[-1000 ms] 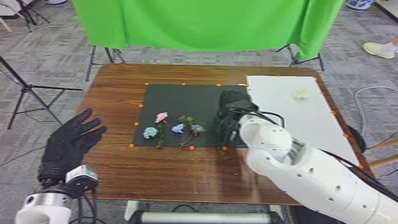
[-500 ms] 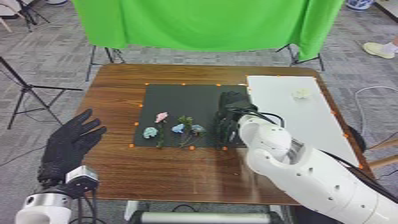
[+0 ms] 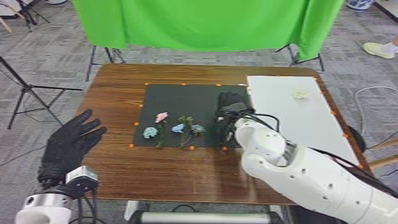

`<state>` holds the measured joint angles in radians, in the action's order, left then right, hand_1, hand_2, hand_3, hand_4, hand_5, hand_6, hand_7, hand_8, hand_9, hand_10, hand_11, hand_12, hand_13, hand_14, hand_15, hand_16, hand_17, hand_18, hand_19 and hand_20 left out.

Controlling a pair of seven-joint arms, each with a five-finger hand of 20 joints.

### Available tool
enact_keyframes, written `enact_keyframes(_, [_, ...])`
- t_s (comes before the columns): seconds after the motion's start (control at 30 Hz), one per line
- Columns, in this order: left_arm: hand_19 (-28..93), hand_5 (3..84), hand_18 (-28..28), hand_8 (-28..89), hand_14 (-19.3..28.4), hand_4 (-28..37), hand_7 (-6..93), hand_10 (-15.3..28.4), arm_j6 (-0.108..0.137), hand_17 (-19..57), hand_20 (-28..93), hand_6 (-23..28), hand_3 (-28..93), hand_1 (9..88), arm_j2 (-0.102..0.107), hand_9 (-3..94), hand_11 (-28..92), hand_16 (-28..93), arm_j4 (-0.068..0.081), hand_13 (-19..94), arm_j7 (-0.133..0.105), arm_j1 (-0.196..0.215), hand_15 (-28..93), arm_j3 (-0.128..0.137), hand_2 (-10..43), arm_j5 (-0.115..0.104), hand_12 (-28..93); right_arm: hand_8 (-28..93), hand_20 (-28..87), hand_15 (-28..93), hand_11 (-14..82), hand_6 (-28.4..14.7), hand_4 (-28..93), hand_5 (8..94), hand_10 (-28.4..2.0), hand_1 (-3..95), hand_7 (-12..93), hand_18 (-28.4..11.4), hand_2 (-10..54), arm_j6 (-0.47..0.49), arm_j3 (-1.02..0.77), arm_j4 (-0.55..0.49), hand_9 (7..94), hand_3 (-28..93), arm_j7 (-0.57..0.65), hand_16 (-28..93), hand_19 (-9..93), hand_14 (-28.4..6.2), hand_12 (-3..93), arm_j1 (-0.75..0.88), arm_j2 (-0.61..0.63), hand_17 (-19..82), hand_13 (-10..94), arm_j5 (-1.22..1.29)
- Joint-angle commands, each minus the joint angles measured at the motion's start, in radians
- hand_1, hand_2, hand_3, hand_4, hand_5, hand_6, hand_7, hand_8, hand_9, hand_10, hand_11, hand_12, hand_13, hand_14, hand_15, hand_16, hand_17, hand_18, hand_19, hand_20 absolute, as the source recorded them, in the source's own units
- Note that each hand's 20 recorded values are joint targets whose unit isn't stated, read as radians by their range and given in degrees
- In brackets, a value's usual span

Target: Arrange flowers

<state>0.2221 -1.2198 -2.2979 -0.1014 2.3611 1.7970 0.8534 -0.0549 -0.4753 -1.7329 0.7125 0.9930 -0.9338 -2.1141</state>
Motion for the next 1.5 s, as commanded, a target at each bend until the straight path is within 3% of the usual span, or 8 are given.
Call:
enact_keyframes(0.03, [57,38.4,23.3,-10,26.4,-20.8,13.9,19.8,-0.004,-10.5,-2,10.5,81,24.6,-0.004,34.9,27,-10,0.000,26,-0.003,0.014,49,-0.003,6.0,0.003,9,-1,48,73,14.0,-0.3,-28,81.3,-10.6,53.8,16,-23.0,-5.0,-0.124,0.098,0.029,86.8,82,0.056,15,93,-7.4,21.0,-0.078,0.026,38,77,-0.063])
enact_keyframes(0.2, [57,38.4,23.3,-10,26.3,-20.7,13.9,19.8,-0.007,-10.5,-2,10.5,81,24.6,-0.006,35.0,27,-10,0.001,26,0.000,0.012,49,-0.003,5.9,0.005,9,1,50,76,12.4,0.4,-28,82.4,-8.7,55.8,20,-22.6,-9.5,-0.181,0.139,0.041,92.6,81,0.069,16,93,-6.3,30.2,-0.105,0.030,40,77,-0.068])
enact_keyframes(0.47, [57,38.4,23.3,-10,26.4,-20.6,13.9,19.8,-0.008,-10.5,-2,10.5,81,24.6,-0.007,35.0,27,-10,0.001,26,0.002,0.012,49,-0.003,5.5,0.007,9,0,52,77,20.1,1.1,-28,79.3,-8.4,54.9,40,-22.3,-9.5,-0.216,0.160,0.045,92.4,80,0.075,19,93,-5.2,36.9,-0.116,0.023,41,76,-0.068])
enact_keyframes(0.67, [57,38.4,23.3,-10,26.4,-20.5,13.9,19.8,-0.006,-10.6,-2,10.5,81,24.9,-0.006,35.0,27,-10,0.001,26,0.002,0.010,49,-0.004,5.2,0.008,9,2,53,81,39.5,1.8,-28,74.8,-7.7,53.2,52,-22.4,-9.5,-0.213,0.159,0.045,85.3,76,0.092,16,93,-5.4,39.0,-0.118,0.019,41,76,-0.069])
enact_keyframes(0.8, [57,38.3,23.3,-10,26.3,-20.3,13.9,19.8,-0.008,-10.6,-2,10.5,81,25.0,-0.007,35.0,27,-10,0.003,26,0.003,0.011,49,-0.004,5.1,0.007,9,1,54,83,51.8,0.3,-28,67.8,-8.2,50.2,62,-22.4,-9.5,-0.196,0.142,0.037,79.2,73,0.079,16,93,-5.6,34.8,-0.107,0.021,40,75,-0.063])
enact_keyframes(1.23, [57,38.4,23.3,-10,26.4,-20.3,13.9,19.8,-0.002,-10.5,-2,10.5,81,25.0,-0.004,35.1,27,-10,0.002,26,0.001,0.015,49,-0.006,5.2,0.002,9,-4,53,82,52.5,-1.2,-28,67.6,-11.9,38.0,49,-22.7,-9.5,-0.206,0.024,-0.046,74.8,77,-0.010,15,93,-7.4,20.9,-0.039,0.048,37,72,-0.009])
enact_keyframes(1.37, [57,38.4,23.3,-10,26.4,-20.4,13.9,19.8,0.003,-10.5,-2,10.5,81,24.9,0.003,35.1,27,-10,0.000,26,-0.007,0.017,49,-0.005,5.3,0.001,9,-6,52,82,48.0,-1.4,-28,68.7,-12.2,34.8,42,-22.8,-9.5,-0.228,0.031,-0.038,74.7,81,-0.003,15,93,-7.7,18.3,-0.085,0.103,36,71,0.013])
enact_keyframes(1.5, [57,38.4,23.3,-10,26.4,-20.4,13.8,19.8,0.003,-10.5,-2,10.5,81,24.9,0.006,35.1,27,-10,-0.002,26,-0.007,0.014,50,-0.006,5.3,0.002,9,-18,48,79,39.7,-1.5,-28,67.8,-13.1,31.8,33,-22.7,-9.5,-0.155,-0.039,0.005,72.9,86,-0.068,14,93,-9.3,16.4,-0.098,0.160,34,69,0.110])
